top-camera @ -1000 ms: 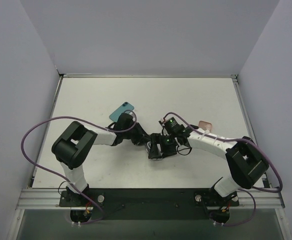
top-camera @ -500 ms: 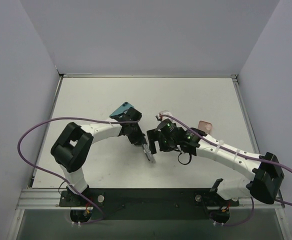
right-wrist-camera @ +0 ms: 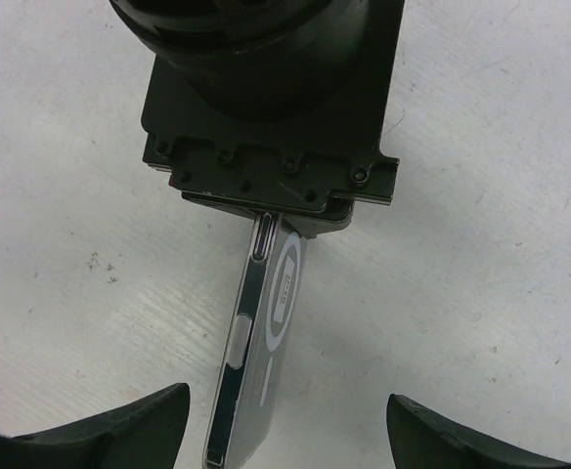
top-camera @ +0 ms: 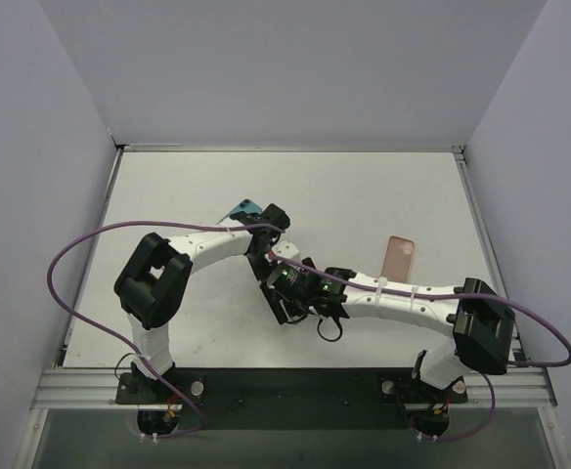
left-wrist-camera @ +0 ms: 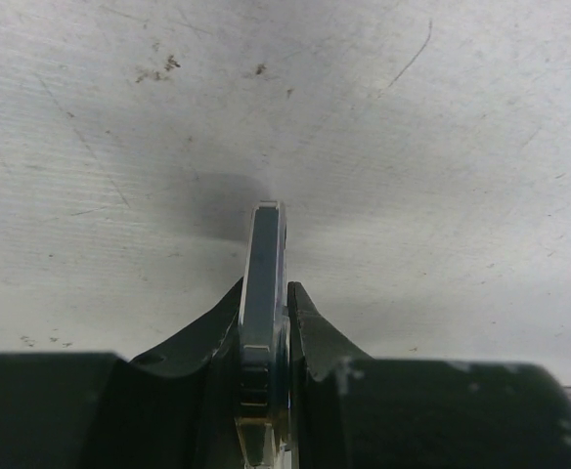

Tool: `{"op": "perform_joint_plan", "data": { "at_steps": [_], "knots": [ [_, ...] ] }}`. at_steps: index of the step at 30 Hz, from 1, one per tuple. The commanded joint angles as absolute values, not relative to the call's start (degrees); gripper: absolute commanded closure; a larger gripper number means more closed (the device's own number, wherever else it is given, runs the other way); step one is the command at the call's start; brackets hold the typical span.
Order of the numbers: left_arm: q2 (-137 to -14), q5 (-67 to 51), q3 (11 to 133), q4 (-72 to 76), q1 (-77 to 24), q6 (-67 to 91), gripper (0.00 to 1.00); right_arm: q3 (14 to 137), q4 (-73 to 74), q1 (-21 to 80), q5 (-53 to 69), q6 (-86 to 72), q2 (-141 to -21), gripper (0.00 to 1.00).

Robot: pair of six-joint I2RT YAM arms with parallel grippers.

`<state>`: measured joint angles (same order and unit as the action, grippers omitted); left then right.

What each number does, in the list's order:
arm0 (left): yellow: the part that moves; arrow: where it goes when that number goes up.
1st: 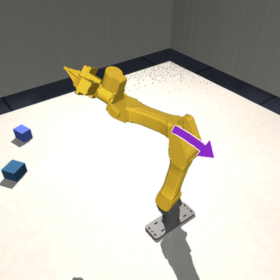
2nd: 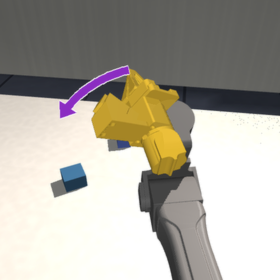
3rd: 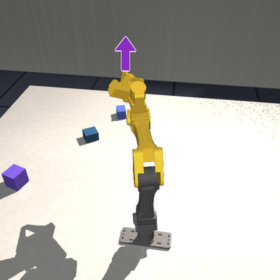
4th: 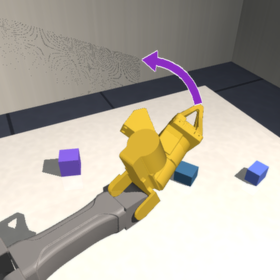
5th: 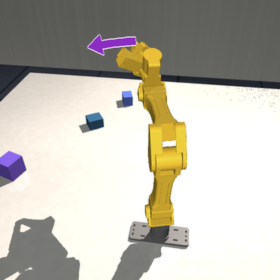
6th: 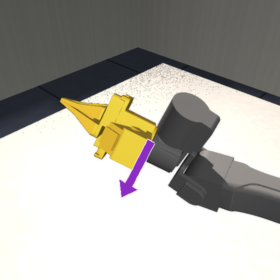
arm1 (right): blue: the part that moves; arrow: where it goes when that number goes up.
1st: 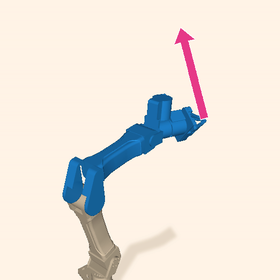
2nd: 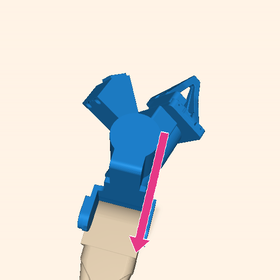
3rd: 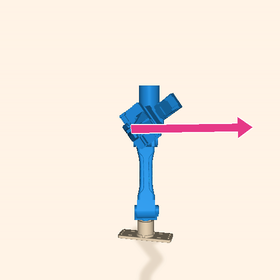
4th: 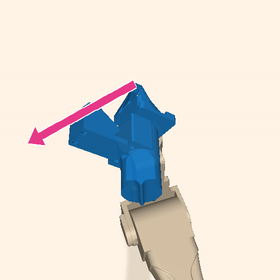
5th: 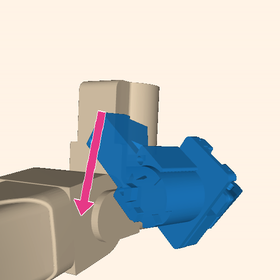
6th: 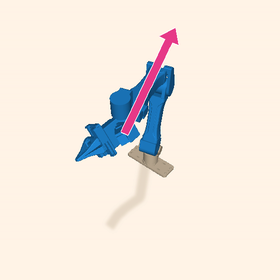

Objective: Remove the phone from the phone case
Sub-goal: Remove the phone case from the phone.

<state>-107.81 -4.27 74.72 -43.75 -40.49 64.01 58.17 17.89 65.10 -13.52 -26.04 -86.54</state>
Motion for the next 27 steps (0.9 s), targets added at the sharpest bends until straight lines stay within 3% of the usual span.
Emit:
{"op": "perform_joint_plan", "data": {
  "at_steps": [1, 10, 12, 13, 18, 19, 23, 27],
  "knots": [
    [-107.14, -2.02, 77.16, -50.18, -40.61, 67.15, 1.0, 58.71, 17.31, 67.14, -17.83, -25.14, -89.11, 0.26],
    [-107.4, -1.76, 78.49, -52.12, -40.87, 67.59, 1.0, 60.38, 17.14, 70.48, -20.65, -26.71, -95.27, 0.48],
    [-107.23, -1.76, 78.31, -52.21, -40.96, 67.68, 1.0, 60.64, 16.96, 70.49, -21.44, -27.33, -95.45, 0.6],
    [-107.23, -1.67, 78.22, -52.12, -41.04, 67.68, 1.0, 60.73, 16.96, 70.49, -21.71, -27.77, -95.45, 0.72],
    [-106.44, -2.37, 77.61, -49.84, -41.4, 66.45, 1.0, 60.91, 16.96, 70.58, -23.9, -28.48, -94.13, 0.85],
    [-106.35, -2.81, 77.17, -48.62, -41.4, 66.27, 1.0, 60.91, 16.96, 70.58, -24.17, -28.56, -93.87, 0.99],
    [-104.51, -7.63, 74.2, -40.19, -41.4, 63.2, 0.99, 59.86, 17.05, 70.4, -25.49, -29.61, -92.11, 1.0],
    [-99.16, -12.56, 69.27, -30.16, -41.48, 61.97, 0.79, 55.38, 14.25, 69.96, -26.63, -31.19, -86.42, 1.0]
  ]
}}
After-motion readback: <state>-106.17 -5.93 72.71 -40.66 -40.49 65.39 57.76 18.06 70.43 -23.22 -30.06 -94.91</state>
